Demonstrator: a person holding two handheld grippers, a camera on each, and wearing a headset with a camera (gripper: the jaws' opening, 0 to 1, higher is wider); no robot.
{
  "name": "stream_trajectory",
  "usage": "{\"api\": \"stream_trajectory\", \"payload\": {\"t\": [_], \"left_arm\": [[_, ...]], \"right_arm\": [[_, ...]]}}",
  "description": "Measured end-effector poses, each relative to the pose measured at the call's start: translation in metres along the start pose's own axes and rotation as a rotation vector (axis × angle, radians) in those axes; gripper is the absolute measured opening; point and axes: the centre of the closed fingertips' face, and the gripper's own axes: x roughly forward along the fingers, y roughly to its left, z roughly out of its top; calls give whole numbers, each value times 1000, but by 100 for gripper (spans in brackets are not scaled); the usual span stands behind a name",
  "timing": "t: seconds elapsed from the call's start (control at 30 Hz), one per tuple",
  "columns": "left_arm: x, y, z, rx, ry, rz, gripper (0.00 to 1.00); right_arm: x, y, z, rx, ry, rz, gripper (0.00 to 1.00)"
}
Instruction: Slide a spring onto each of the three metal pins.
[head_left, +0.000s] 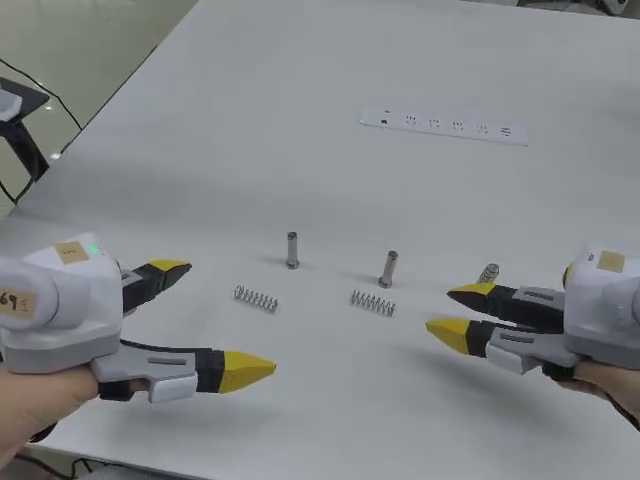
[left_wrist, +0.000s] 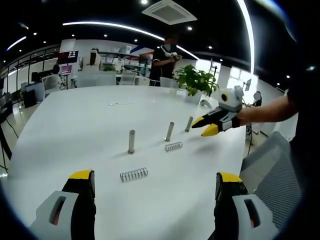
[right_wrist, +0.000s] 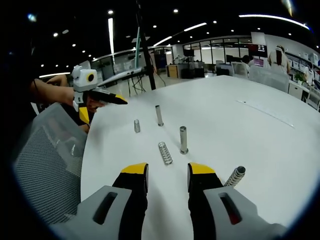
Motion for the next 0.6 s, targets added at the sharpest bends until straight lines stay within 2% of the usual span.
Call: {"api": "stream_trajectory", "payload": {"t": [0.13,0.6], "left_arm": [[0,0,1,0,-1,0,98],[1,-3,1,4,2,-9,98]], "right_arm": [[9,4,8,-16,-6,22,29],[42,18,20,-56,11,76,26]]}}
